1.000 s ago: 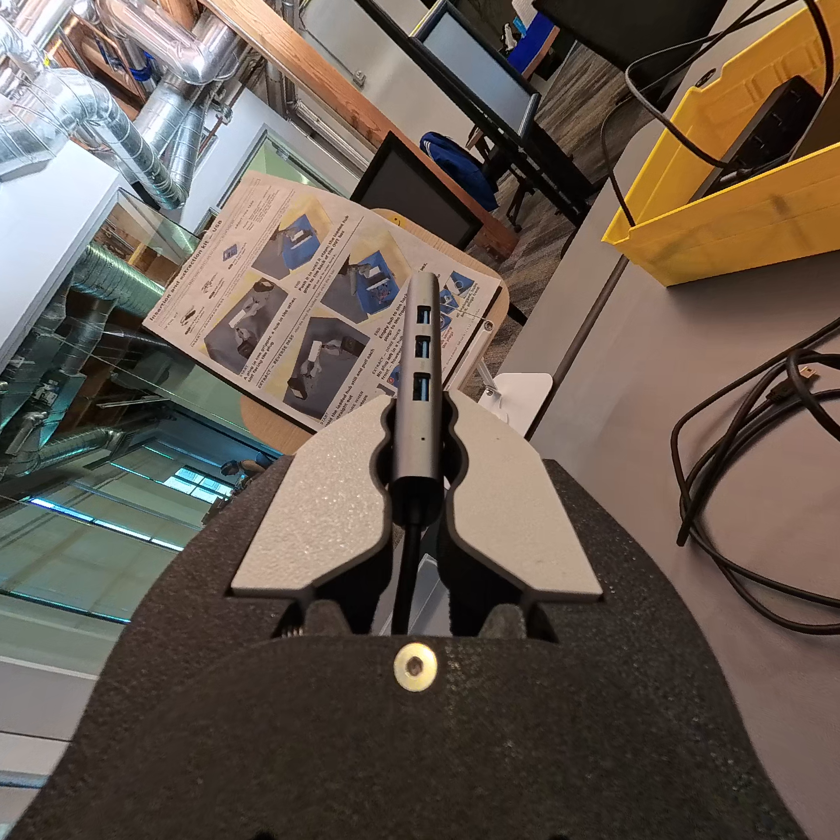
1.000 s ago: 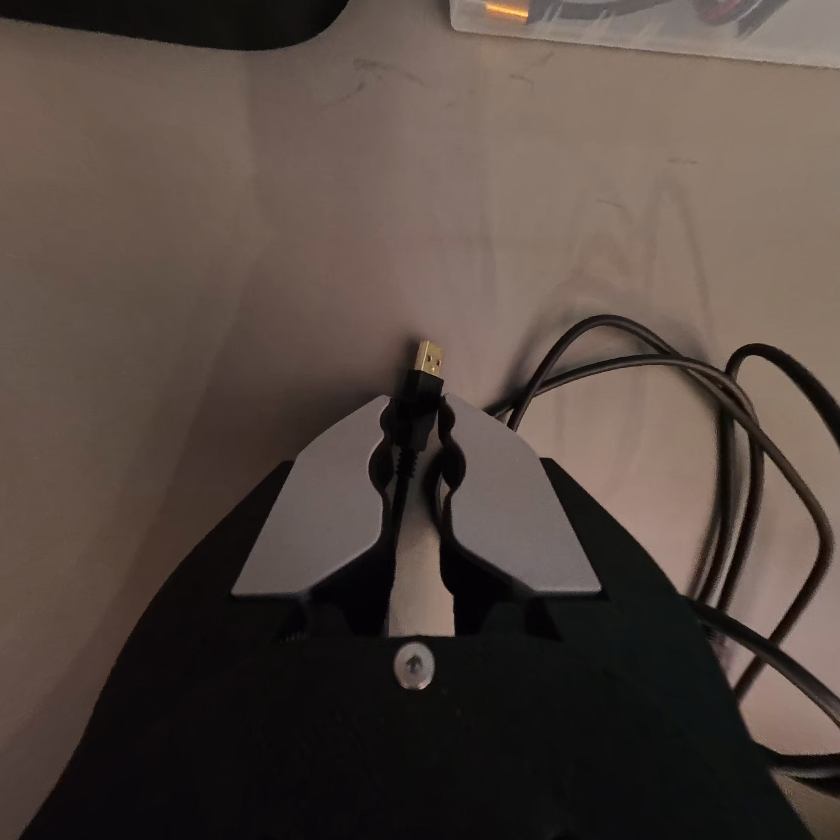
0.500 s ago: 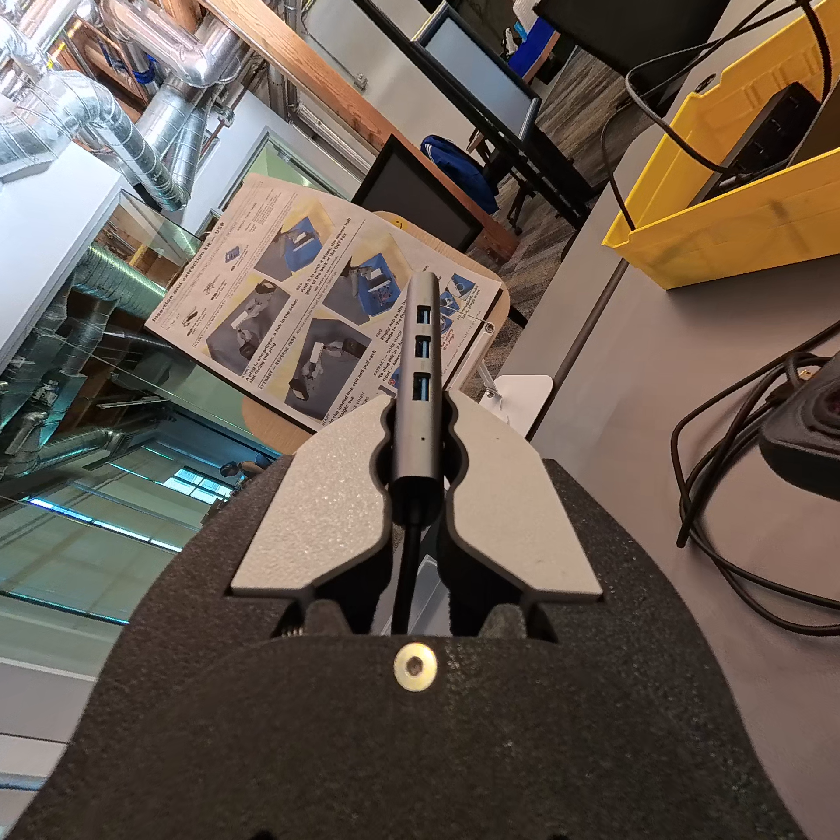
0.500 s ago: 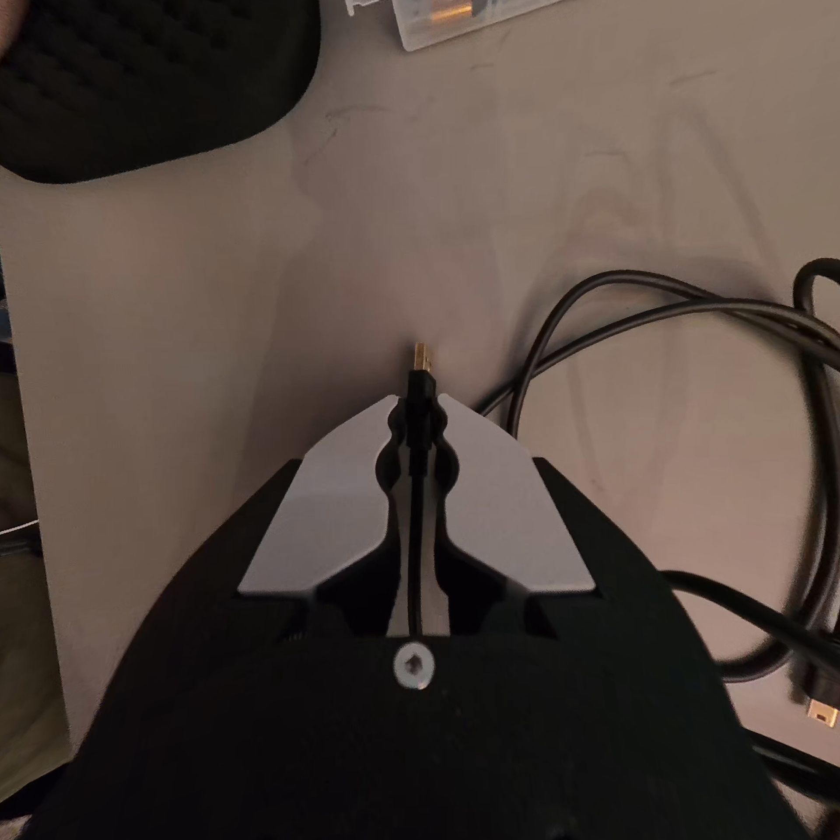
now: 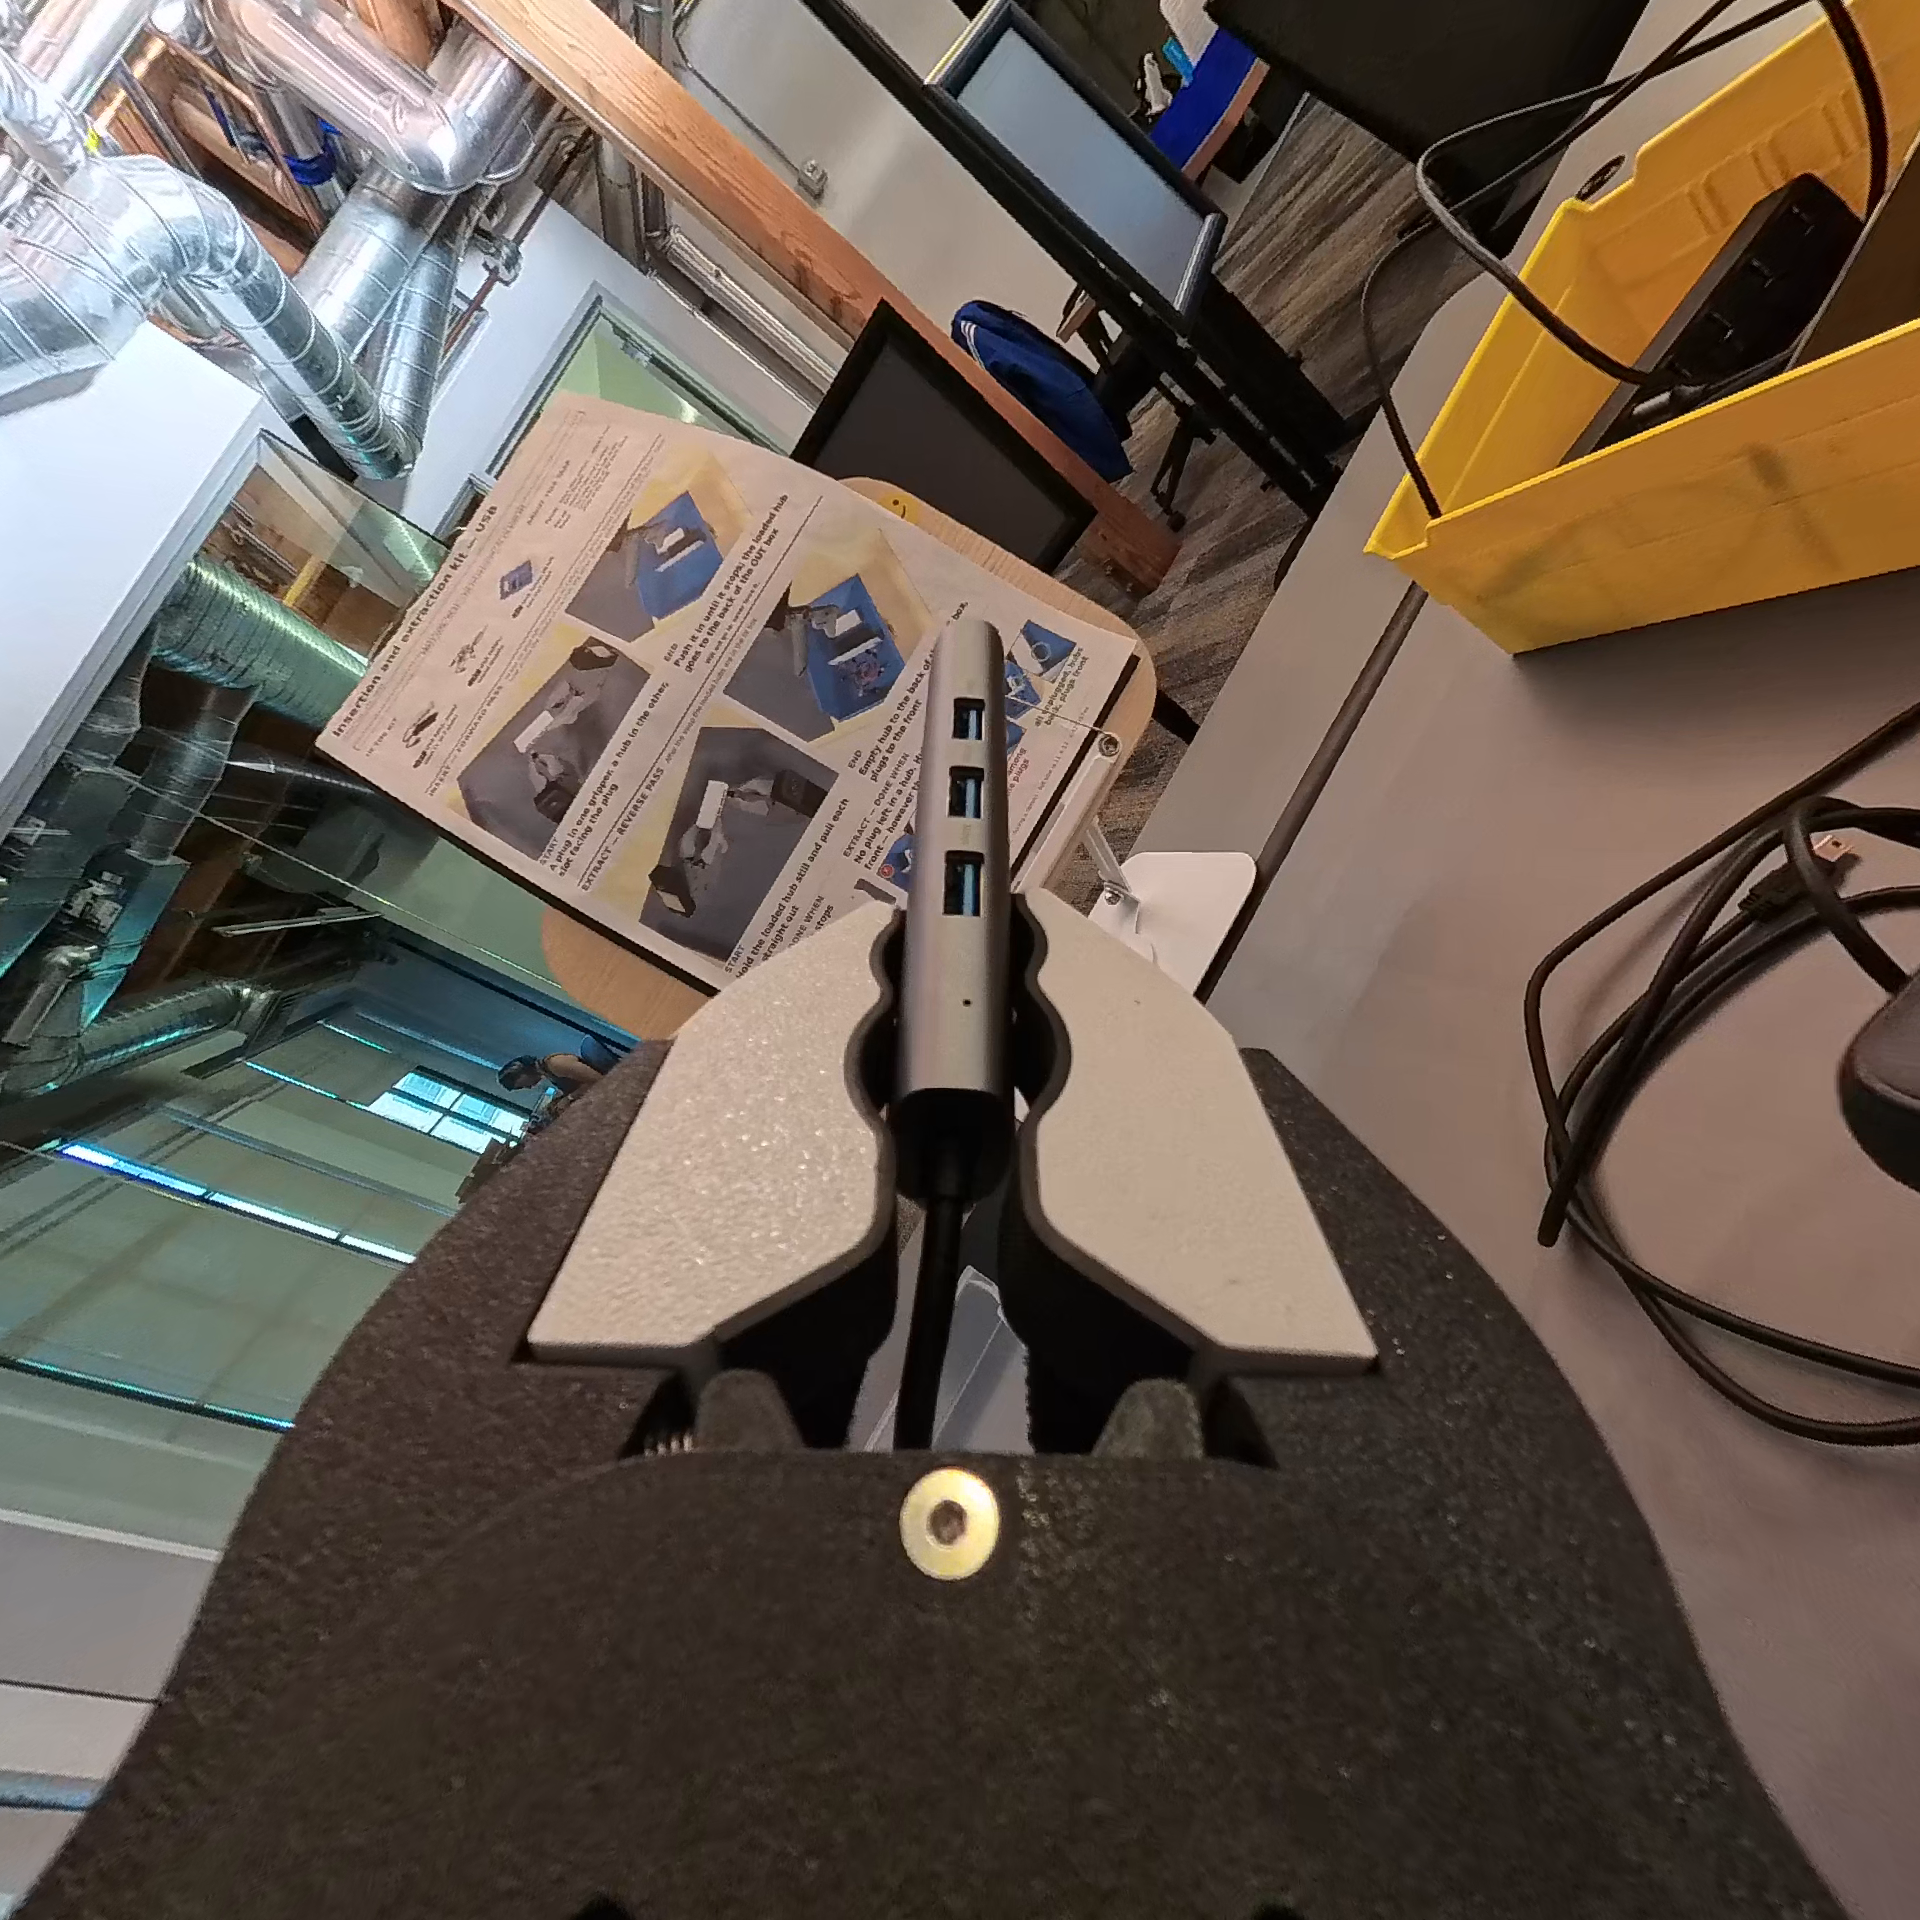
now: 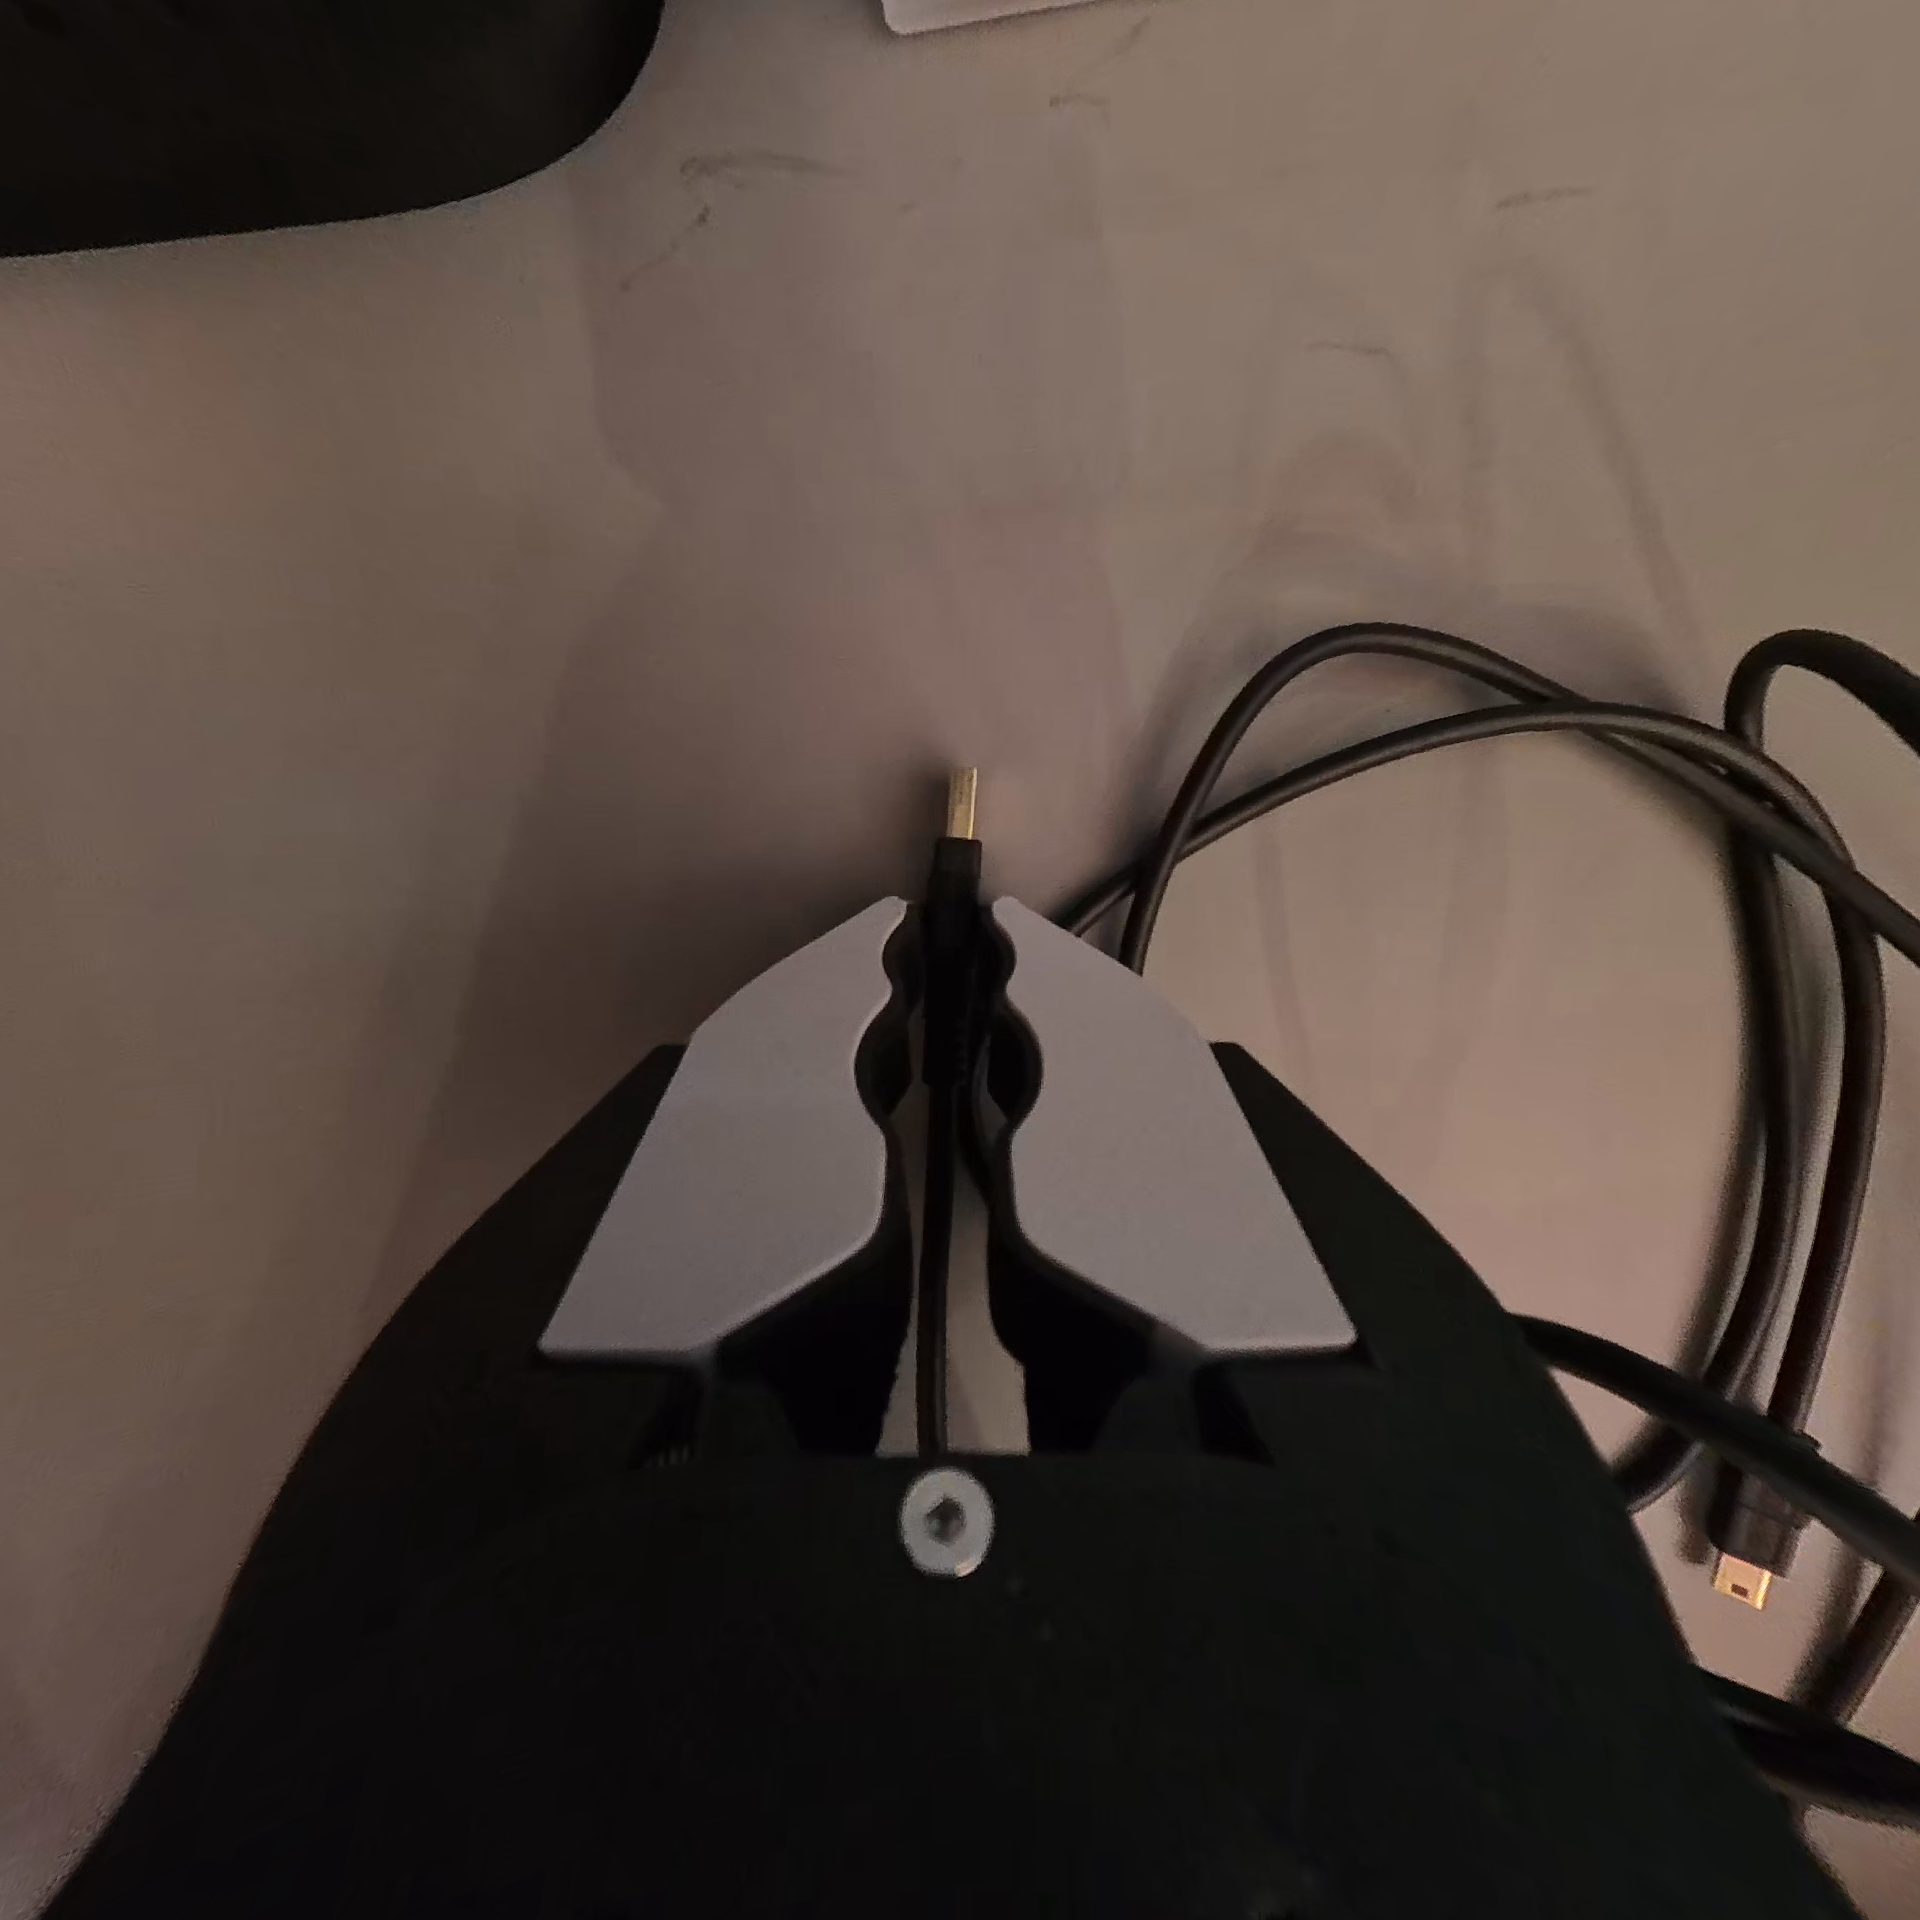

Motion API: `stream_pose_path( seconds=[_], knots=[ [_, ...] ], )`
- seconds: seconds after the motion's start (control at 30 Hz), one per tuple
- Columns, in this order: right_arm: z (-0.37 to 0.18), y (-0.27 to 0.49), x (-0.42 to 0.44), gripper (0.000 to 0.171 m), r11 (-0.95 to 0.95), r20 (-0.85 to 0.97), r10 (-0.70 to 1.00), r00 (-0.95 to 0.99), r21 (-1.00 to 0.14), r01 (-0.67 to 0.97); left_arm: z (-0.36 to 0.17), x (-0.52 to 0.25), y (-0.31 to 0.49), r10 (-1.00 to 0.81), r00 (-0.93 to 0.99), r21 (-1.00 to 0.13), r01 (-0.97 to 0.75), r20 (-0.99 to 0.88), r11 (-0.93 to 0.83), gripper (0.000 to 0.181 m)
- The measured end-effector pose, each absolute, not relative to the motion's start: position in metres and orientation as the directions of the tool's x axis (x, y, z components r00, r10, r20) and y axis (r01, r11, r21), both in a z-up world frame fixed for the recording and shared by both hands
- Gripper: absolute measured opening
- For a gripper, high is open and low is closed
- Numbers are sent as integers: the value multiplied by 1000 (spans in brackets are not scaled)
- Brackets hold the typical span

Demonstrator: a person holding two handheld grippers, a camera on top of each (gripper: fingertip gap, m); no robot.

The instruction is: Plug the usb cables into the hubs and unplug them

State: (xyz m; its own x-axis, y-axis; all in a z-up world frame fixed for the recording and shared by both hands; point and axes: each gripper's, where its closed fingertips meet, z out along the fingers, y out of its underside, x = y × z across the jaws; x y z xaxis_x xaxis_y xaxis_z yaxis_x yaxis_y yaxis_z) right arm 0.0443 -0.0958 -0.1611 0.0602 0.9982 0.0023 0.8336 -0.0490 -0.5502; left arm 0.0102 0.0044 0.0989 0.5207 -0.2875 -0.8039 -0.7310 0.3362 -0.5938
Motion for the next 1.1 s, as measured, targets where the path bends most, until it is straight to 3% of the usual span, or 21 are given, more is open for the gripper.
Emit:
stream_pose_path(
  seconds=[0.17,0.33,0.43,0.8,1.1],
  knots=[
    [-161,-96,44,11,-45,-2,999,53,-547,836,99,9,5,-287,525,-597,-729,-801,335,17],
    [-137,-110,38,10,-258,-336,940,53,-602,755,101,5,6,-282,535,-605,-724,-796,333,17],
    [-104,-110,38,10,-321,-437,899,1,-659,680,103,3,7,-280,543,-610,-718,-792,334,17],
    [9,-91,66,9,-463,-549,825,-136,-794,395,92,15,11,-279,524,-593,-725,-805,349,17],
    [50,-75,89,9,-595,-638,752,-166,-766,245,82,36,7,-223,464,-514,-758,-857,401,17]
  ],
)
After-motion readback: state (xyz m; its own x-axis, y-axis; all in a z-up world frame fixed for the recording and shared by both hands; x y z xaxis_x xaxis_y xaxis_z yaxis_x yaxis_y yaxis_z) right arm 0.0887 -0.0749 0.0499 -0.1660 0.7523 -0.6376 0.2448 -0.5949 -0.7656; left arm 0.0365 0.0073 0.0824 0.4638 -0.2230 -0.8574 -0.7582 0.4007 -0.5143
